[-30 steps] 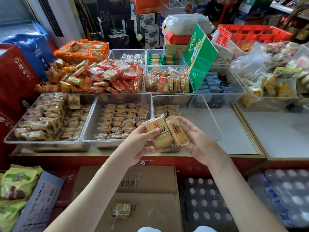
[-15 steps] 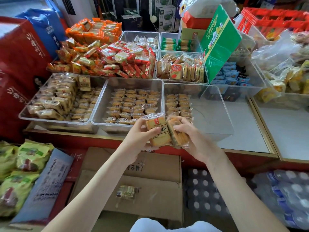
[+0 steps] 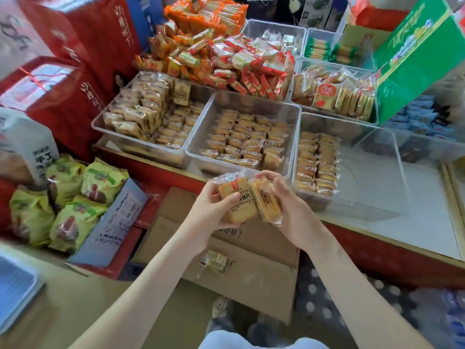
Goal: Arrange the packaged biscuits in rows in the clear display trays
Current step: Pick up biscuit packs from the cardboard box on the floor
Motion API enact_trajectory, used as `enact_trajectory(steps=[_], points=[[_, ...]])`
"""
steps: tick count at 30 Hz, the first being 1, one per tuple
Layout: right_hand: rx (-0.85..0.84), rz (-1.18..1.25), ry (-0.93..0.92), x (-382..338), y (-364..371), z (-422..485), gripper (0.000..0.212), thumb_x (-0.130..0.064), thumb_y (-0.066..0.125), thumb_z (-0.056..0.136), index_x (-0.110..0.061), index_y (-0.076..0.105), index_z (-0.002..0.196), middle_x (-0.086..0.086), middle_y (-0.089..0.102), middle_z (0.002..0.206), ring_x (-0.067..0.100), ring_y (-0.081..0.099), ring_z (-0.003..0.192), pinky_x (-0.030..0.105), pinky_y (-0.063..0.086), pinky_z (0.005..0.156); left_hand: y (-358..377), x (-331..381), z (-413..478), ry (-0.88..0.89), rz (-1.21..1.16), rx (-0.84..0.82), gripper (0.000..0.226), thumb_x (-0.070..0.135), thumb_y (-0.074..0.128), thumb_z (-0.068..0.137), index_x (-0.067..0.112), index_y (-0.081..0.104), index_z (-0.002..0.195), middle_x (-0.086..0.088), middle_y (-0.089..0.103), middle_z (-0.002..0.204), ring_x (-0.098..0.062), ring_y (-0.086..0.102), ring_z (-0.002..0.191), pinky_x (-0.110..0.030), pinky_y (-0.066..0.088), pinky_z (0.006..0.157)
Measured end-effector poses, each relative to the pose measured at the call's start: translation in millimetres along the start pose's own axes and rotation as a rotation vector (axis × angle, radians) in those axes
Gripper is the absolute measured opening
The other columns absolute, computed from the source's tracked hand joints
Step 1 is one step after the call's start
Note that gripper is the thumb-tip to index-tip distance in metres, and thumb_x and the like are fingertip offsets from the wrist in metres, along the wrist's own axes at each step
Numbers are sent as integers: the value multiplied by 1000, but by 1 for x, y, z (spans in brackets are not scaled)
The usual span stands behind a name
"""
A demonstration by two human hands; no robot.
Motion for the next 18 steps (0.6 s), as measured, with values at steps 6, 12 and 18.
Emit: enact_trajectory(steps=[6, 12, 18], points=[[46, 50, 149, 41, 12, 16, 13, -30, 48, 101, -27, 53, 112, 1, 65, 105, 12, 65, 88, 27, 54, 67, -27, -11, -6, 32, 102, 32, 33, 19, 67, 91, 14, 50, 118, -4, 71, 108, -17, 72, 93, -37, 61, 71], [72, -220, 260, 124, 12, 32, 26, -18, 54, 98, -34, 52, 118, -7, 52, 124, 8, 56, 99, 24, 50, 66, -72, -65, 2, -97, 41, 191, 33, 21, 66, 92, 18, 50, 121, -5, 65, 117, -20, 69, 99, -41, 61, 75], [105, -592, 415, 262, -5, 43, 31, -22, 56, 97, -26, 49, 127, 7, 35, 142, 23, 47, 117, 33, 47, 97, -106, -141, 9, -273, 3, 273, 38, 18, 68, 92, 15, 50, 125, -5, 66, 119, -20, 71, 98, -40, 61, 74]])
Point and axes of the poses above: each hand's wrist, its own z-axis towards the middle knuckle, its own y-axis out of the palm, x = y × z, the point moved 7 cm from there along z, towards the middle knuckle
